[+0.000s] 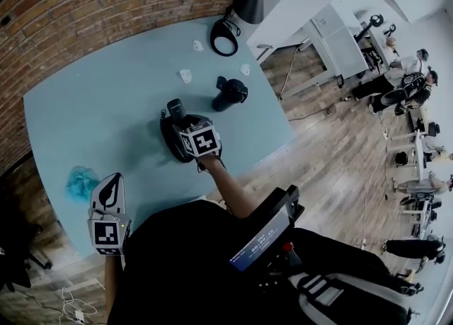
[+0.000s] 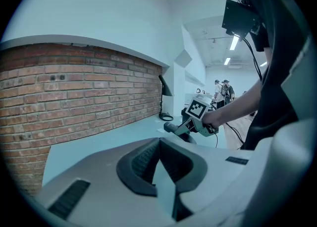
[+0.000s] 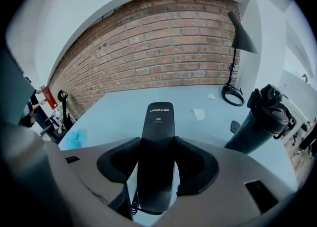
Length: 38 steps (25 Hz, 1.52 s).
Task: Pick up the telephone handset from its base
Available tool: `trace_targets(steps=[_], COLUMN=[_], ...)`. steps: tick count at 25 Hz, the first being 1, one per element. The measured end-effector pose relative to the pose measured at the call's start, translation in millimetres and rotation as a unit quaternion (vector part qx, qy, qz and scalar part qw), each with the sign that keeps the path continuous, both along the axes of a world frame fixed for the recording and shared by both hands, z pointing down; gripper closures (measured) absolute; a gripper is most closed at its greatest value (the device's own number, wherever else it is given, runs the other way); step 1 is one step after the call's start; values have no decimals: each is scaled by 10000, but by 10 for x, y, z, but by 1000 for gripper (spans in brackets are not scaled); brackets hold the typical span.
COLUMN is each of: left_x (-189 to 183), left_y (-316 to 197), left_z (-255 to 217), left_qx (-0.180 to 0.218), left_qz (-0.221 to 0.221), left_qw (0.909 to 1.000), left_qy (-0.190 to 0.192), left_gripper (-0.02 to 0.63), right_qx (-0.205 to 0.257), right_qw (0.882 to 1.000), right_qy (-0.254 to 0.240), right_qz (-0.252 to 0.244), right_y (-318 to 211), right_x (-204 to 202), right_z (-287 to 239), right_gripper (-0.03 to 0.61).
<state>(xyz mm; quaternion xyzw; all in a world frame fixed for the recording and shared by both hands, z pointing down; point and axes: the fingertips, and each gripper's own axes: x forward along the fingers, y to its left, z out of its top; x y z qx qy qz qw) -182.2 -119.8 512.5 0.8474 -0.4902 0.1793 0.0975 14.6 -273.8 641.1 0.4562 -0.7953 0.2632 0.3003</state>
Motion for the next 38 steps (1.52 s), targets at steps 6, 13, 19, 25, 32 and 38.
trace_targets(steps=[6, 13, 19, 25, 32, 38], left_x=[40, 75, 17, 13, -75, -70], left_y=[-4, -28, -19, -22, -42, -15], left_z=[-11, -23, 56, 23, -8, 31], left_qx=[-13, -25, -60, 0, 144, 79], left_qz=[48, -3, -4, -36, -85, -149], left_qw=[10000, 9999, 9999, 9998, 9996, 9993], left_qy=[55, 169, 93, 208, 241, 326], left_gripper=[589, 589, 589, 589, 589, 589], right_qx=[268, 615, 985, 1353, 1873, 2429], right_qw=[9993, 9965, 9906, 9822, 9649, 9402], right_qy=[-249, -529, -936, -1303, -1838, -2381], right_qz=[123, 184, 143, 92, -3, -154], right_y=[-158, -330, -461, -557, -592, -542], right_x=[15, -23, -189, -294, -433, -496], right_z=[-313, -691, -1158, -1602, -2097, -2649], right_gripper=[362, 362, 362, 362, 362, 362])
